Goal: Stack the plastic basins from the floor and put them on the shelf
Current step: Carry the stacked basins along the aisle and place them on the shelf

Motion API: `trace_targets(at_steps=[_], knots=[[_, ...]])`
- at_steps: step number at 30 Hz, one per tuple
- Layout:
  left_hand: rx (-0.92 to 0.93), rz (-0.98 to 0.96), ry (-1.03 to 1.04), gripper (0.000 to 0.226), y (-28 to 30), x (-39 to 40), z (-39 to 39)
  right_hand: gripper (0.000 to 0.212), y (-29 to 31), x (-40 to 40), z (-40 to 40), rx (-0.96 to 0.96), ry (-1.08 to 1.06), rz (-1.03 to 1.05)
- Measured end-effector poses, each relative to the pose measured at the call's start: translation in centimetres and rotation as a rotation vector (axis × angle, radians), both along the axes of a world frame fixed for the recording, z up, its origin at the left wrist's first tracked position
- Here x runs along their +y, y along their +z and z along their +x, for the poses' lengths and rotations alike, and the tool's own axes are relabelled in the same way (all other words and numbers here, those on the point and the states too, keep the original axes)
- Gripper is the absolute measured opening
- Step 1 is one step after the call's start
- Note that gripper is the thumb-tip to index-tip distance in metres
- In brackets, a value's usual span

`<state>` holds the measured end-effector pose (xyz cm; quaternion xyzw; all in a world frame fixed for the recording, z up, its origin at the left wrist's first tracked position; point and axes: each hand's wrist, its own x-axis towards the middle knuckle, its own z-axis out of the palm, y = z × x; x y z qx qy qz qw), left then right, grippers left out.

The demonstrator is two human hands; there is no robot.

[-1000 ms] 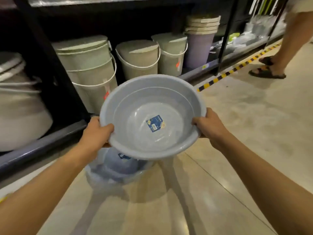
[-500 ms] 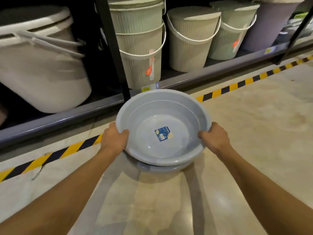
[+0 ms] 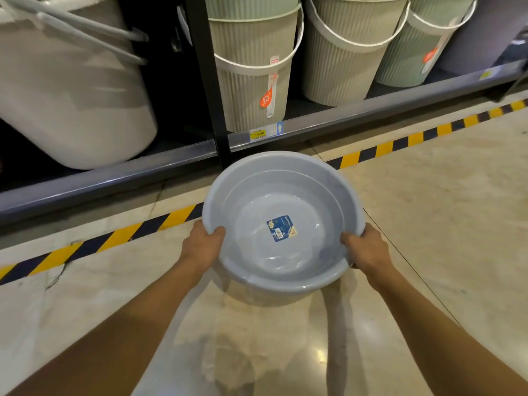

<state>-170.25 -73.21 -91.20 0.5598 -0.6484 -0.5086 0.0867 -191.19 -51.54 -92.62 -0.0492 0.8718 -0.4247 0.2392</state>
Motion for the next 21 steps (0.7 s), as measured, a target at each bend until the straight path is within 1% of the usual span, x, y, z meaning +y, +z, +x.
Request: trace_targets(at_steps=[2, 5, 9, 12, 14, 16, 18, 21], knots=[[0.014, 0.115, 0.045, 0.042, -0.1, -0.2, -0.1, 0.041, -0.4, 0.0, 0.0, -0.084, -0.036, -0.052], [0.081, 0.234, 0.107, 0.045, -0.5, -0.4, -0.5, 0.039, -0.6, -0.1, -0.2, -0.213, -0.083, -0.132], [0.179, 0.292, 0.162, 0.048, -0.1, -0.4, -0.6, 0.041, 0.0, -0.2, -0.4, -0.262, -0.077, -0.198], [0.21, 0.299, 0.189, 0.049, 2.3, -0.5, 0.2, 0.04, 2.7, -0.6, -0.2, -0.262, -0.046, -0.223], [0.229, 0.275, 0.221, 0.05, 5.4, -0.5, 0.9, 0.039, 6.1, -1.0, 0.1, -0.248, -0.028, -0.244], [0.248, 0.25, 0.249, 0.05, 10.0, -0.6, 1.8, 0.039, 10.9, -1.6, 0.5, -0.232, -0.013, -0.258], [0.278, 0.235, 0.26, 0.049, 16.0, -0.6, 3.1, 0.04, 17.1, -2.2, 1.0, -0.231, 0.014, -0.265], [0.3, 0.221, 0.329, 0.045, 27.0, 0.1, 5.7, 0.04, 28.2, -2.7, 2.4, -0.241, 0.089, -0.256]])
